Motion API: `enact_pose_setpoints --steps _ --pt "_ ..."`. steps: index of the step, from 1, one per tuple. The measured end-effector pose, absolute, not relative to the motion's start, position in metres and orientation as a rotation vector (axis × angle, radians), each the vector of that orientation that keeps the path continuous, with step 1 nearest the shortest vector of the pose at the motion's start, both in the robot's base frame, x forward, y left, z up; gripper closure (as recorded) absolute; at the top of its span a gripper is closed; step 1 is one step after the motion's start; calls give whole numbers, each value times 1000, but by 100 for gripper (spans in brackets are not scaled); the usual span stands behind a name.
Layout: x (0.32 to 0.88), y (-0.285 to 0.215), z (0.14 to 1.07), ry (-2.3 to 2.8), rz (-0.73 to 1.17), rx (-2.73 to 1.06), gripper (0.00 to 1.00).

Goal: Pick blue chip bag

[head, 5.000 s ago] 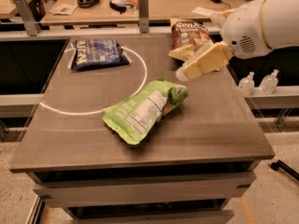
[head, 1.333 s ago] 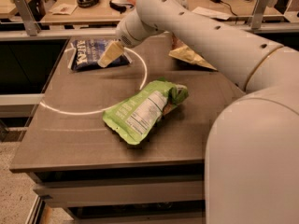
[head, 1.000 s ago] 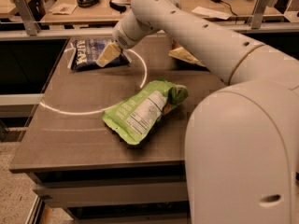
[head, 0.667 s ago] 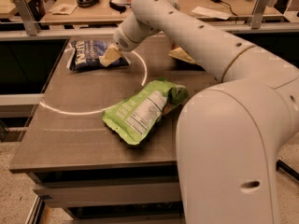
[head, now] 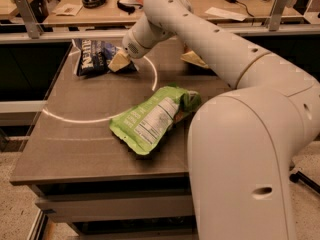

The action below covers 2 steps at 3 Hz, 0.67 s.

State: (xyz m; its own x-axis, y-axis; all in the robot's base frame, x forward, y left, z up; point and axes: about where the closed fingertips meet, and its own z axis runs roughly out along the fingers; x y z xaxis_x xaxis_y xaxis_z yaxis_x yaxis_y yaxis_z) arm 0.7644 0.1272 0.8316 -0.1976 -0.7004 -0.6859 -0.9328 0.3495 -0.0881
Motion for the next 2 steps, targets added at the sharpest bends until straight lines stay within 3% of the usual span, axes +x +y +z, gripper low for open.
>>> enact_pose_setpoints --steps 1,2 --pt "764 127 835 1972 464 -1419 100" --pt "764 127 835 1972 464 -1419 100"
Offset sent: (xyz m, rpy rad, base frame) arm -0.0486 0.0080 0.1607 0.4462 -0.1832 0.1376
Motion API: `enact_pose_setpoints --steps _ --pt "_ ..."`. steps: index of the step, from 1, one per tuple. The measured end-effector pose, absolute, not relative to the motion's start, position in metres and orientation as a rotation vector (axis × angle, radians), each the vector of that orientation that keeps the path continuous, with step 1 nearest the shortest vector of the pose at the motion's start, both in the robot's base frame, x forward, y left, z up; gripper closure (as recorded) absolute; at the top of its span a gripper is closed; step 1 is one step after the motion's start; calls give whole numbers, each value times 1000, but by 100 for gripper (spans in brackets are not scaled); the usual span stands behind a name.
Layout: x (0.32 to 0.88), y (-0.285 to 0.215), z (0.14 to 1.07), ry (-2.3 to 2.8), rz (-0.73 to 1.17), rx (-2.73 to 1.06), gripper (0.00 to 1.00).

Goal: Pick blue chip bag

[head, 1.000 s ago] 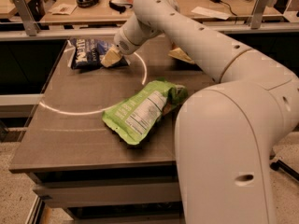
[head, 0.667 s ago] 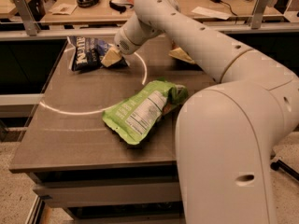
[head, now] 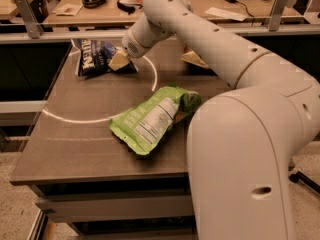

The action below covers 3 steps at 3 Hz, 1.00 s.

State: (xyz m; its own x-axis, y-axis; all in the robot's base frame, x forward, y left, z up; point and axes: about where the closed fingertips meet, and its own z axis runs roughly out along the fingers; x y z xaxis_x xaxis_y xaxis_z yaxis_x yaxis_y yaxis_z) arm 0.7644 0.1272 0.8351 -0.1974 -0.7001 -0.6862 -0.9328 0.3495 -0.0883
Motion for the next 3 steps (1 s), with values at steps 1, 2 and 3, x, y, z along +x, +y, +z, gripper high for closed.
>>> enact_pose_setpoints --steps 1,2,3 --pt "752 131 884 1824 547 -1377 100" --pt "735 130 954 1615 673 -1280 100" --pt "725 127 1001 1496 716 -1220 100"
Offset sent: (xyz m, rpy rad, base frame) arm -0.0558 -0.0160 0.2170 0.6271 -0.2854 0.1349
